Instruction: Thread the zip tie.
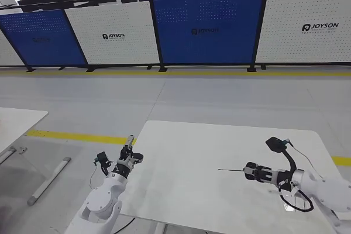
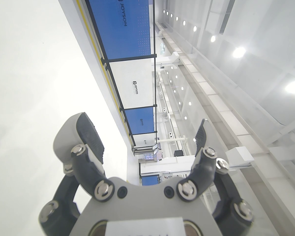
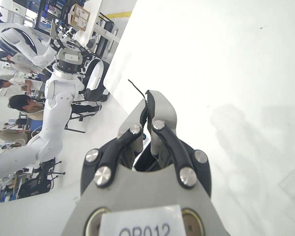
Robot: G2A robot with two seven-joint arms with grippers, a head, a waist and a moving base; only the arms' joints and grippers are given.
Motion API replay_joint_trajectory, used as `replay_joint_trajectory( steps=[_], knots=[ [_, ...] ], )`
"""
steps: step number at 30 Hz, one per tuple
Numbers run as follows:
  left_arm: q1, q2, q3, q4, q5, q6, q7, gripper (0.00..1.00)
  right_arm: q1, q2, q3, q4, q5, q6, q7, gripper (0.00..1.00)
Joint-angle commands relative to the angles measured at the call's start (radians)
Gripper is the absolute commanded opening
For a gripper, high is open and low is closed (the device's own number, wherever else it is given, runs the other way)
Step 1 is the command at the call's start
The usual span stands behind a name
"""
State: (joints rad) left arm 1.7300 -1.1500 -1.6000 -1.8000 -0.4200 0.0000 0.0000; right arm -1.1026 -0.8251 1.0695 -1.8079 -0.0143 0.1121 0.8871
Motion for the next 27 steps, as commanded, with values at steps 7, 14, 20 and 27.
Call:
replay_joint_trajectory(
  steps=[7, 14, 20, 27],
  knots=[
    [0.000, 0.000, 0.000, 0.000, 0.000, 0.000, 0.000, 1.00, -0.011, -0.001, 0.006, 0.004, -0.092, -0.106, -0.014, 0.00],
    [0.000, 0.000, 0.000, 0.000, 0.000, 0.000, 0.000, 1.00, -0.011, -0.001, 0.005, 0.004, -0.095, -0.105, -0.015, 0.00],
    [0.000, 0.000, 0.000, 0.000, 0.000, 0.000, 0.000, 1.00, -0.011, -0.001, 0.005, 0.004, -0.095, -0.105, -0.015, 0.00],
    [-0.005, 0.000, 0.000, -0.005, 0.003, -0.004, 0.002, 1.00, -0.011, -0.001, 0.005, 0.004, -0.095, -0.105, -0.015, 0.00]
  ],
)
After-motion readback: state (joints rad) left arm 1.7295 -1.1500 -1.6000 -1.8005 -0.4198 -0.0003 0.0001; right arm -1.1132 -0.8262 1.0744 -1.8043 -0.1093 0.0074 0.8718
